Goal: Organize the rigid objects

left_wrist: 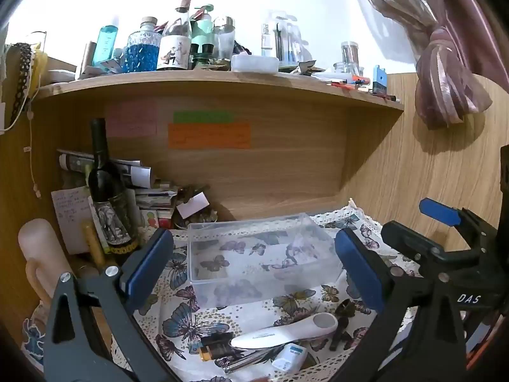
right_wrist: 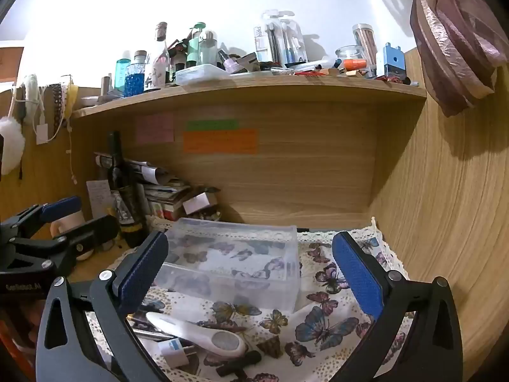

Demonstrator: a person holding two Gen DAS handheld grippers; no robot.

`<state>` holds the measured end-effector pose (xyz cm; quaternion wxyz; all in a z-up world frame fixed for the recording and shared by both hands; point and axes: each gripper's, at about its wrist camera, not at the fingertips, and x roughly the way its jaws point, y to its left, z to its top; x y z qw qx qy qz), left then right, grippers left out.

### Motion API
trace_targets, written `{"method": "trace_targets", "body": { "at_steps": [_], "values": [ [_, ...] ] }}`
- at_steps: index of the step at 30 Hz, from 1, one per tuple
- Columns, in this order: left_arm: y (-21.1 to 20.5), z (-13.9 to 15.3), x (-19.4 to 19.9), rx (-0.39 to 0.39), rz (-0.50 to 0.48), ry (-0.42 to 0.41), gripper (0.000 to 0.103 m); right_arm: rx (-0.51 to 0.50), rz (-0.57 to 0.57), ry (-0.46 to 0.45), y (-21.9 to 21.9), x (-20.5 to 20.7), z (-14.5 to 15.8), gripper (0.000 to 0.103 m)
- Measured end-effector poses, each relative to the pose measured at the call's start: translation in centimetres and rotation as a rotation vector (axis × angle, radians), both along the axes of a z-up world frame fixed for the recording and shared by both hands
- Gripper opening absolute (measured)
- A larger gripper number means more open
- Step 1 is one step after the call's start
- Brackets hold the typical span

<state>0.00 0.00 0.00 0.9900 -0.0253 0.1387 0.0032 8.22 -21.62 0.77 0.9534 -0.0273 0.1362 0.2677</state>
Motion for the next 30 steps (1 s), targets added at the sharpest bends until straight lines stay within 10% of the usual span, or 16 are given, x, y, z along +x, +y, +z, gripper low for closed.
{"method": "trace_targets", "body": {
  "at_steps": [30],
  "values": [
    [-0.30,0.27,0.17,-0.006,-0.006,-0.012,0.103,-0.002,0.000,0.000,0.17,0.43,-0.08,0.103]
  ]
}}
